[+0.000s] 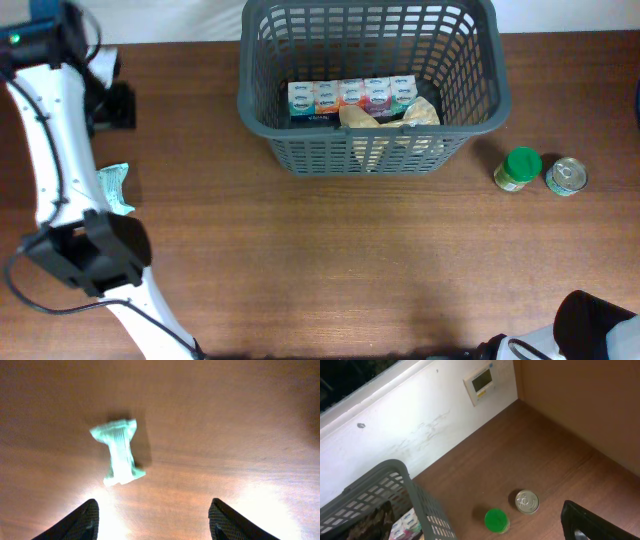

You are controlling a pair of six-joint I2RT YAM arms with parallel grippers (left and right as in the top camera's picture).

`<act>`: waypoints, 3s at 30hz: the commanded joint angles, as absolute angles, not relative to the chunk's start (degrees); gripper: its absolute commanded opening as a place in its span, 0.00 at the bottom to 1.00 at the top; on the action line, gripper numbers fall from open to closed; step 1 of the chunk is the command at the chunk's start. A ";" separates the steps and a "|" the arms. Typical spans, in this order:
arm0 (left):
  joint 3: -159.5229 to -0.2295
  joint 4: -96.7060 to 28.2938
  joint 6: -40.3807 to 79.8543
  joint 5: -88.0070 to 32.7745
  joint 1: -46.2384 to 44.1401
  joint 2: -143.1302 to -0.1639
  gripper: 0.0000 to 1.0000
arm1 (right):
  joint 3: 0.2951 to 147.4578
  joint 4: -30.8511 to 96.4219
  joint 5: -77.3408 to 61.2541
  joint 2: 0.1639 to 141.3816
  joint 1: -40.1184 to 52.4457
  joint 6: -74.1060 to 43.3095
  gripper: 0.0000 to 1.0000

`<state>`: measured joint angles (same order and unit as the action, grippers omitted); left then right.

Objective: Pack container
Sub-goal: 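Grasp the mint-green pouch with the left gripper, then carry the green pouch into the basket and release it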

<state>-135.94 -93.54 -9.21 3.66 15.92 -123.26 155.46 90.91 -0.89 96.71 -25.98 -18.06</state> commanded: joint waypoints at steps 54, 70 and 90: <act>-139.52 -69.23 -13.23 -13.15 15.09 -116.68 0.02 | 155.63 90.74 -0.58 96.92 -26.44 -18.50 0.99; -147.59 -70.28 -64.16 -13.56 -22.37 -119.31 0.02 | 155.63 90.74 -0.58 96.92 -26.44 -18.50 0.99; -144.57 -79.00 -61.93 -13.10 -25.36 -138.98 0.03 | 155.63 90.74 -0.58 96.92 -26.44 -18.50 0.99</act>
<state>-143.98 -78.35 -63.35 -13.06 -25.58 -140.11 155.46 90.89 -0.89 96.71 -25.98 -18.06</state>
